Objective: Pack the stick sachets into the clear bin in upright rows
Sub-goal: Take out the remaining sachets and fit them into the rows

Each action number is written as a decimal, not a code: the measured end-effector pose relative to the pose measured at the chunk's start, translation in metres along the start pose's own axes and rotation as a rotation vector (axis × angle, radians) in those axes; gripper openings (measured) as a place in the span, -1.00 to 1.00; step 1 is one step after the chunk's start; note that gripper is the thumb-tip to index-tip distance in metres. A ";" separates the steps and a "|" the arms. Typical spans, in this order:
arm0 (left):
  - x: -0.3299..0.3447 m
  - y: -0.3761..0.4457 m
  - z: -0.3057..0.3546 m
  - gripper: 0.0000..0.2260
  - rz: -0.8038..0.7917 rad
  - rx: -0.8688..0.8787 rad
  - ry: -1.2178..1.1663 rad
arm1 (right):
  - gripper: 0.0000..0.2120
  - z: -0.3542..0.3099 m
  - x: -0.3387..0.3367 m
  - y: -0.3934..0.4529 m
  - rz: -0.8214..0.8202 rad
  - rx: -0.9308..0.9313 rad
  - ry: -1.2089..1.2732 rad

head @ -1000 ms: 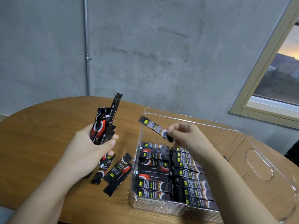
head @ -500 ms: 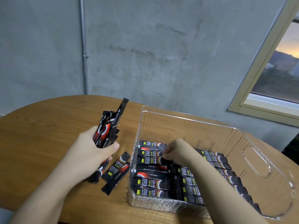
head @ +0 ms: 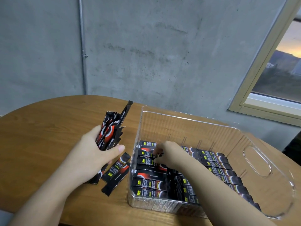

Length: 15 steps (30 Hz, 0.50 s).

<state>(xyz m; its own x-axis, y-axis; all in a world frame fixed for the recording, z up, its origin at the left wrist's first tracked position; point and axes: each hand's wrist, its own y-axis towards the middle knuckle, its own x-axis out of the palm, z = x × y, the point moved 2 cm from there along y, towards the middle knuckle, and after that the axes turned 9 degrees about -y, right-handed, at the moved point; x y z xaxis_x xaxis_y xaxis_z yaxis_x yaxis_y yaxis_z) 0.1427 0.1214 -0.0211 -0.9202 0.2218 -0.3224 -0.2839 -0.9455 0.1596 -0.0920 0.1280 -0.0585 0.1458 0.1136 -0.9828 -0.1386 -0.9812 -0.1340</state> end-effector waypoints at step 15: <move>0.002 -0.001 0.003 -0.83 0.007 0.025 -0.016 | -0.91 -0.013 -0.003 0.015 -0.040 -0.070 -0.120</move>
<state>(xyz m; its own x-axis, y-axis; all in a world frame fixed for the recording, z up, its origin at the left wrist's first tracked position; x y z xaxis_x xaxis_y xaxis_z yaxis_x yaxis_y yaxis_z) 0.1405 0.1238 -0.0192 -0.9265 0.2188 -0.3060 -0.2834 -0.9410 0.1851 -0.0814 0.1111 -0.0554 0.0313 0.1667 -0.9855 -0.0655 -0.9835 -0.1684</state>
